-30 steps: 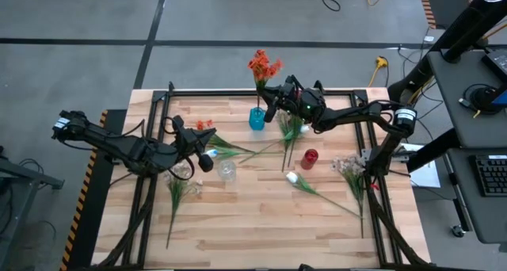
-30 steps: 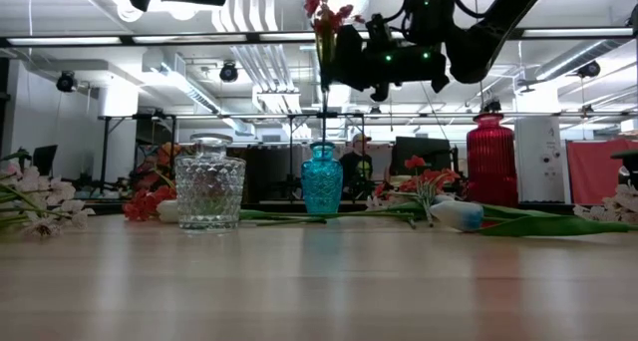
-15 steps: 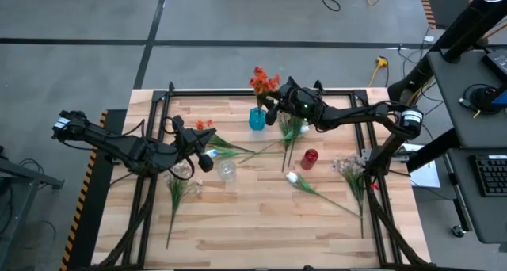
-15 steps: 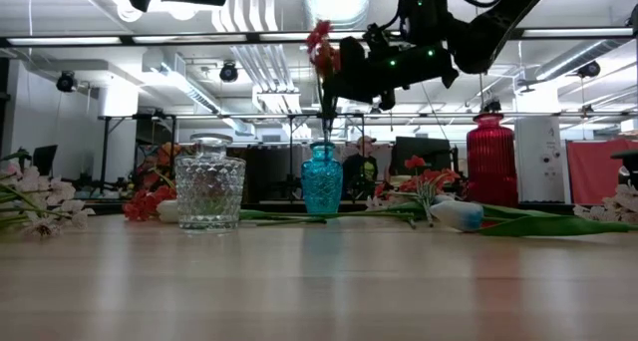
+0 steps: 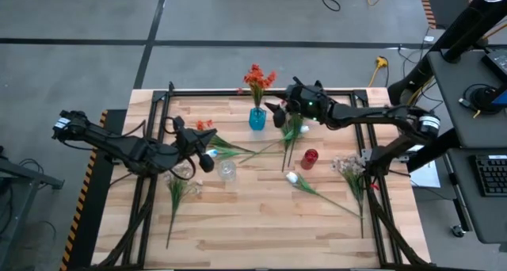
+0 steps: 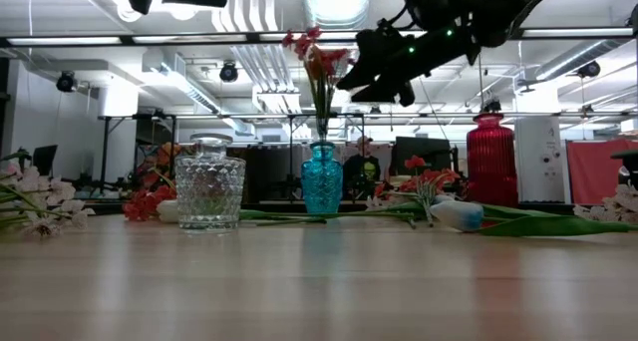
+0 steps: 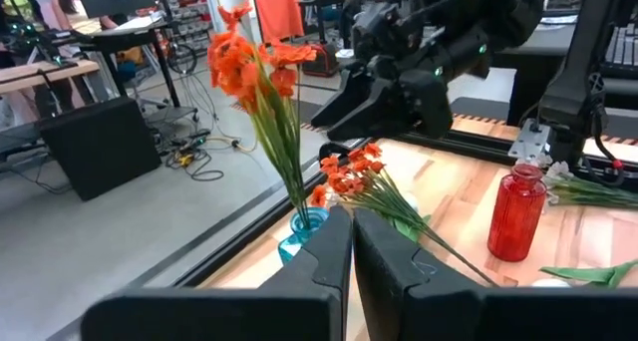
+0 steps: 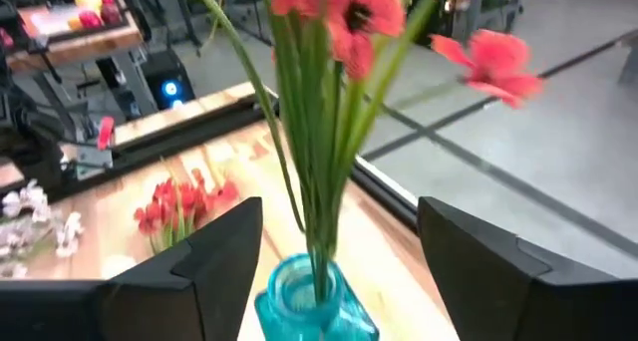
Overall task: Sort flowers into vase by color
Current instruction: Put the left white flowers into the red vase
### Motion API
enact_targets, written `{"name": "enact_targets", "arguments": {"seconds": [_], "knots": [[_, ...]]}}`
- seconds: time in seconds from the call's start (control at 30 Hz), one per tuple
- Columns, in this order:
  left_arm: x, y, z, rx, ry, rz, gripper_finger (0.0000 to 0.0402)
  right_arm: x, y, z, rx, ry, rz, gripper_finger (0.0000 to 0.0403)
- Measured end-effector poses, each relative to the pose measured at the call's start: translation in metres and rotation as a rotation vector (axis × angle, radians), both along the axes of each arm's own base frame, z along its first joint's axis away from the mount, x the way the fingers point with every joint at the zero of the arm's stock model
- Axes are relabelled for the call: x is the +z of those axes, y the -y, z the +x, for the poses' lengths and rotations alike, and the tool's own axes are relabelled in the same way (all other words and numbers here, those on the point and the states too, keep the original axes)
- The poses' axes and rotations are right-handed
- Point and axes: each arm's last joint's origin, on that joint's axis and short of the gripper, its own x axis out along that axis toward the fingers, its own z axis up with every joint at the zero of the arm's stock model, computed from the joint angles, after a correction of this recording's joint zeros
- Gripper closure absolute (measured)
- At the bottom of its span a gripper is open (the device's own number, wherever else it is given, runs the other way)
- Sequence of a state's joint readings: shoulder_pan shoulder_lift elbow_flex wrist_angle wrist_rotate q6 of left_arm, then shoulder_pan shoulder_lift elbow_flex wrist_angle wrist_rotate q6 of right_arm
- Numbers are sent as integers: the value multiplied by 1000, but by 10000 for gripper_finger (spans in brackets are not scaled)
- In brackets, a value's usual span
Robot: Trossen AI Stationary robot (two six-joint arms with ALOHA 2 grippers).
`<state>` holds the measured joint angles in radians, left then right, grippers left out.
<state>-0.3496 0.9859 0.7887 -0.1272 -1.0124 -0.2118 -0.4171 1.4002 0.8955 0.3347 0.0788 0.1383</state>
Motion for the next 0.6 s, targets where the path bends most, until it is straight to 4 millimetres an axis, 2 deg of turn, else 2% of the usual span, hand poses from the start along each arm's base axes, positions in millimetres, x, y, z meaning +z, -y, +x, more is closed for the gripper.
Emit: {"name": "enact_targets", "arguments": {"seconds": [0.27, 0.43, 0.6], "knots": [[0, 2, 3, -31, 59, -100, 402, 16, -12, -26, -10, -87, 76, 141], [9, 8, 4, -173, 66, -274, 402, 23, -23, -41, 2, -156, 113, 151], [15, 10, -1, -165, -59, -523, 402, 32, -34, -53, 20, -168, 116, 154]]}}
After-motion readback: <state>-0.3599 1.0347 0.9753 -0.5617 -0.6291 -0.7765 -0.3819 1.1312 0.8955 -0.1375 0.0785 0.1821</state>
